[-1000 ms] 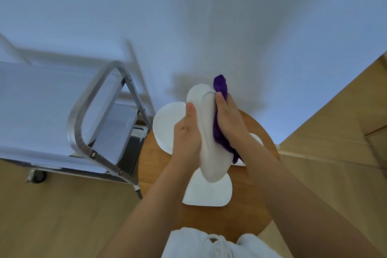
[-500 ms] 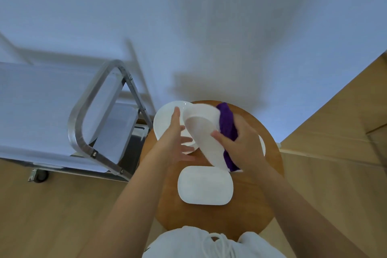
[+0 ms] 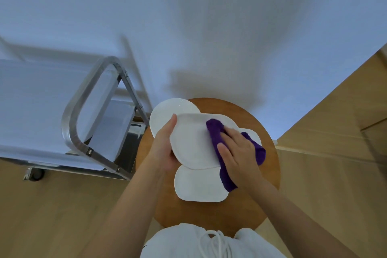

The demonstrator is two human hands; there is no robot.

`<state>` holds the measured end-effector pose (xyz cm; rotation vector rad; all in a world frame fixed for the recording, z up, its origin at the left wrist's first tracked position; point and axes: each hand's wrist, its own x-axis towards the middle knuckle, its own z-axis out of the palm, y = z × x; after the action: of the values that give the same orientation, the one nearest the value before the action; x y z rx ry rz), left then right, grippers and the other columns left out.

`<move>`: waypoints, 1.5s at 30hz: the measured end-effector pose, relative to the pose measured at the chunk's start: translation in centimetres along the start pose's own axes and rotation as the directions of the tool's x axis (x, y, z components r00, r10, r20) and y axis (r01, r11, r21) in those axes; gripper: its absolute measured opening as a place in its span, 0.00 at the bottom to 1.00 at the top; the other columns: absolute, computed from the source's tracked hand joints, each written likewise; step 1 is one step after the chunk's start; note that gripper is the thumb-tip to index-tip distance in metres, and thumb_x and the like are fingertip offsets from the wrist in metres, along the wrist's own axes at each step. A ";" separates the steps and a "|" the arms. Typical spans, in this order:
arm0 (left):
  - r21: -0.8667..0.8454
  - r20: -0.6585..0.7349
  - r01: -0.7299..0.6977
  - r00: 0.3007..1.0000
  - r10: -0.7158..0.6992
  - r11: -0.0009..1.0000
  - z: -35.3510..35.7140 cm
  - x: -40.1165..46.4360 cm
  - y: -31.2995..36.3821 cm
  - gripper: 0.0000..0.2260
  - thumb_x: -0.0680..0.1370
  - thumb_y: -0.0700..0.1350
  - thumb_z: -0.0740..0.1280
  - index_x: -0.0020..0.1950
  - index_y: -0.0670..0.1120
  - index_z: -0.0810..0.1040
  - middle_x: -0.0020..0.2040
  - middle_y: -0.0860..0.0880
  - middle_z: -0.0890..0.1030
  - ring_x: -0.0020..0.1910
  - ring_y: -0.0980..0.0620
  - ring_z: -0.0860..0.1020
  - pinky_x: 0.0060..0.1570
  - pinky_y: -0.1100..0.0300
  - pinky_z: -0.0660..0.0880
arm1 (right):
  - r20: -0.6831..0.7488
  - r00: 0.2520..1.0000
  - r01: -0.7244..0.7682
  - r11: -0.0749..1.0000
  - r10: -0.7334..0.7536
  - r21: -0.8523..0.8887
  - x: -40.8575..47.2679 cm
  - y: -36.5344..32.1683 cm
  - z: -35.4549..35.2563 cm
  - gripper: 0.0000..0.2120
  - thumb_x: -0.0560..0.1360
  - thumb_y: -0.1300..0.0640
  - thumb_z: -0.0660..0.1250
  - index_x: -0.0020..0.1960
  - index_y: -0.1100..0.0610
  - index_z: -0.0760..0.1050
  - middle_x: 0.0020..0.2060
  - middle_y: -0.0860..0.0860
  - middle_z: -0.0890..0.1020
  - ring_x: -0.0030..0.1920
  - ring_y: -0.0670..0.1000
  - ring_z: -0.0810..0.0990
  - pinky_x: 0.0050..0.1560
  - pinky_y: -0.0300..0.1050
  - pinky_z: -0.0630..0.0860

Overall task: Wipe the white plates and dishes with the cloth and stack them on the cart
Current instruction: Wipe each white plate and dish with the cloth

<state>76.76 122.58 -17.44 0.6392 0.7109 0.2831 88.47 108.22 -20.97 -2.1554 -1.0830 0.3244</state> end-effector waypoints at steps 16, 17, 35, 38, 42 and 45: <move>0.205 -0.039 -0.098 0.993 0.108 0.974 0.9 0.2 -2.2 0.14 0.75 0.62 0.62 0.56 0.59 0.77 0.49 0.53 0.85 0.54 0.49 0.81 0.50 0.53 0.79 | 0.020 0.998 -0.065 0.998 0.065 0.006 1.6 -3.6 4.0 0.21 0.80 0.49 0.50 0.72 0.53 0.60 0.72 0.50 0.65 0.71 0.51 0.63 0.69 0.53 0.63; 0.181 -0.070 -0.094 0.992 0.108 0.979 0.8 0.3 -2.4 0.12 0.77 0.61 0.61 0.55 0.58 0.78 0.48 0.52 0.85 0.55 0.48 0.80 0.52 0.52 0.79 | 0.046 0.999 -0.018 0.999 0.019 -0.035 1.2 -4.0 4.3 0.22 0.80 0.48 0.50 0.72 0.53 0.60 0.72 0.50 0.64 0.72 0.51 0.61 0.71 0.52 0.61; 0.025 -0.068 0.037 0.997 -0.035 0.999 -4.5 0.4 -3.0 0.21 0.75 0.58 0.61 0.64 0.51 0.75 0.57 0.43 0.82 0.55 0.42 0.81 0.44 0.48 0.80 | 0.087 0.927 0.372 0.863 -0.365 -0.342 -2.8 3.1 1.8 0.16 0.74 0.53 0.57 0.43 0.59 0.82 0.42 0.53 0.84 0.40 0.54 0.82 0.39 0.46 0.78; 0.087 -0.136 0.148 0.981 -0.135 0.985 -5.8 1.0 -3.7 0.21 0.73 0.58 0.65 0.64 0.52 0.75 0.59 0.43 0.81 0.59 0.40 0.79 0.51 0.44 0.78 | 0.120 0.989 0.116 0.950 -0.084 -0.290 -2.0 3.9 1.9 0.14 0.78 0.54 0.58 0.46 0.60 0.80 0.42 0.53 0.83 0.40 0.53 0.80 0.42 0.45 0.77; 0.123 -0.214 0.252 0.951 -0.222 0.960 -7.4 2.3 -4.8 0.19 0.77 0.54 0.64 0.67 0.51 0.73 0.62 0.41 0.78 0.62 0.39 0.75 0.60 0.39 0.73 | 0.036 0.981 -0.179 0.965 0.190 -0.193 -1.9 5.4 2.4 0.11 0.80 0.55 0.58 0.47 0.61 0.76 0.43 0.53 0.81 0.40 0.49 0.76 0.44 0.40 0.75; 0.233 -0.306 0.285 0.929 -0.208 0.930 -8.5 3.6 -6.1 0.16 0.79 0.52 0.65 0.65 0.49 0.74 0.61 0.42 0.78 0.61 0.40 0.77 0.61 0.39 0.73 | 0.029 0.963 -0.263 0.957 0.268 -0.125 -2.3 5.7 2.7 0.11 0.80 0.56 0.57 0.46 0.61 0.76 0.41 0.53 0.80 0.39 0.48 0.76 0.42 0.39 0.74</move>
<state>73.77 123.31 -28.07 0.7714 1.1044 0.0351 89.17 105.37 -27.03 -2.4177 -0.8551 0.4431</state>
